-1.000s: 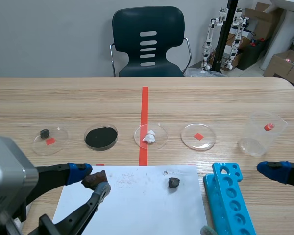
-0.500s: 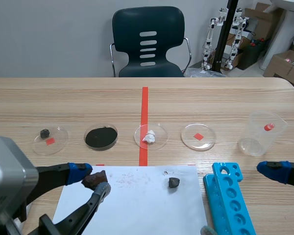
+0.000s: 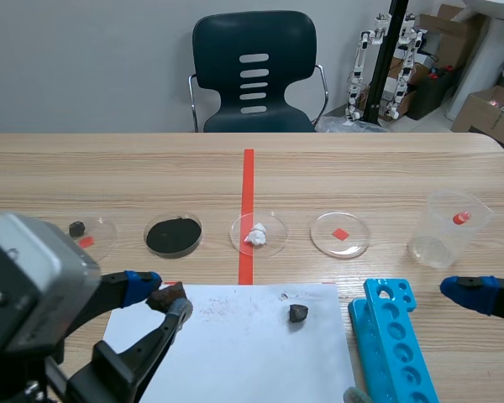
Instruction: Put the middle mineral back
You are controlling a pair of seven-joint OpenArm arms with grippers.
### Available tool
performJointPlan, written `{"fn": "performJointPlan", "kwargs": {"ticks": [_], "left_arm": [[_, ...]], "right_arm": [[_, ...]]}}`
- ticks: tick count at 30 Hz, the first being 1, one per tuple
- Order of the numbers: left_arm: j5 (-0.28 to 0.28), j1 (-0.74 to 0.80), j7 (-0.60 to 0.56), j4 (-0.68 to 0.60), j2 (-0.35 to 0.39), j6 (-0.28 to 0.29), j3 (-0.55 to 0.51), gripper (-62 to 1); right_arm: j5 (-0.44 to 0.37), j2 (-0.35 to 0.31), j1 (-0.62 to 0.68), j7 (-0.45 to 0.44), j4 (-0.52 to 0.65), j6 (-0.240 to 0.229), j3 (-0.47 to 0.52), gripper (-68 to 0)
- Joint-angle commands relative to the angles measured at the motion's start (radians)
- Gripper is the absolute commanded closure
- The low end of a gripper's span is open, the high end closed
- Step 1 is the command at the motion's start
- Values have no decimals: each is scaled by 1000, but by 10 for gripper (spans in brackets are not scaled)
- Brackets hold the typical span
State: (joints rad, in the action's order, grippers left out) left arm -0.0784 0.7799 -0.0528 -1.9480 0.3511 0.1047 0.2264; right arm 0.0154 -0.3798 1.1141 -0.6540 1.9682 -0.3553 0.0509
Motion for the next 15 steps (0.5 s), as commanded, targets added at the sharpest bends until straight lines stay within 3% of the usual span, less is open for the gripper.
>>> {"fn": "performJointPlan", "kwargs": {"ticks": [1,15], "left_arm": [[7,-55,-8,57,-21,-4,21,-130],[10,-504,-2,548,-142,-4,200,-131]], "right_arm": [[-11,-8,-1,-18,7,0,7,-679],[-11,-8,-1,-18,7,0,7,-679]]}}
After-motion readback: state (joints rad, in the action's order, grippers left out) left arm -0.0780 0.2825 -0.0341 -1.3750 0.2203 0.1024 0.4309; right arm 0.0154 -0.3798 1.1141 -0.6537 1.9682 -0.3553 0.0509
